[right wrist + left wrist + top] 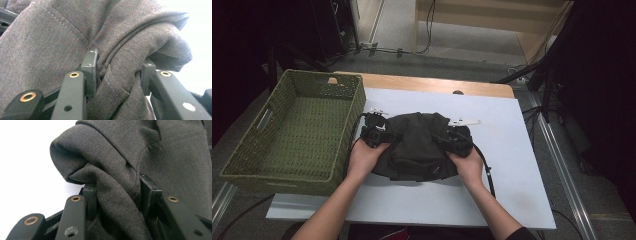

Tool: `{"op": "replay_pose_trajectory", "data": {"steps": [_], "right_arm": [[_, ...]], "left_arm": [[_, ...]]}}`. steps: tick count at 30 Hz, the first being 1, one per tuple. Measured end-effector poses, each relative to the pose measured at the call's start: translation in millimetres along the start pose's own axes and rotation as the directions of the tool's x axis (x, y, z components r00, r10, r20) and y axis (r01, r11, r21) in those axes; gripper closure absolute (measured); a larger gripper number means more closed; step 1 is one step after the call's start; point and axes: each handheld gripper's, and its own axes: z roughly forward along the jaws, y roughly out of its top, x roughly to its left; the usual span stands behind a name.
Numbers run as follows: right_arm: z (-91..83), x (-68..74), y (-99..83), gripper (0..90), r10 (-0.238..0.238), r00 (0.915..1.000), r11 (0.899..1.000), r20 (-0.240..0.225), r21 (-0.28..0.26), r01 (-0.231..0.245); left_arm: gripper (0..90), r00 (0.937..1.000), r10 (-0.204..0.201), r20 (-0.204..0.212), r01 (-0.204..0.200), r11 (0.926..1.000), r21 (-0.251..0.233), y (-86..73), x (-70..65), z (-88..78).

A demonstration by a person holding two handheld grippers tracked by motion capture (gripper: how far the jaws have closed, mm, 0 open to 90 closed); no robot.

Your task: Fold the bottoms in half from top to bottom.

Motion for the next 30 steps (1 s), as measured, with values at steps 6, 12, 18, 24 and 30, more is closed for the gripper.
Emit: {"op": "replay_pose_trajectory", "data": {"steps": [6, 12, 18, 24, 30], "right_arm": [[7.6, -4.4, 3.8, 58.1, 0.008, 1.0000, 1.000, 0.002, -0.004, -0.008], [22.7, -8.5, 2.0, 55.2, -0.008, 0.9998, 1.000, 0.018, 0.028, 0.008], [26.9, -14.3, -1.4, 49.7, 0.001, 0.9999, 0.999, 0.017, 0.038, -0.001], [26.3, -17.6, -1.7, 41.9, -0.008, 0.9999, 0.999, 0.008, 0.049, 0.008], [21.2, -21.4, -1.4, 28.7, -0.027, 0.9996, 0.998, 0.011, 0.064, 0.027]], "left_arm": [[57.9, 0.9999, -0.005, -0.014, 0.005, 1.0000, -0.008, 4.5, 6.1, 4.8], [56.1, 0.9990, 0.006, -0.043, -0.006, 1.0000, -0.007, 3.5, 10.4, 12.8], [38.0, 0.9972, 0.032, -0.067, -0.034, 0.9991, -0.027, 0.1, 14.1, 15.8], [23.9, 0.9974, 0.038, -0.062, -0.041, 0.9979, -0.050, -3.0, 21.2, 19.0], [11.4, 0.9963, 0.063, -0.059, -0.067, 0.9955, -0.067, -2.7, 20.7, 20.2]]}}
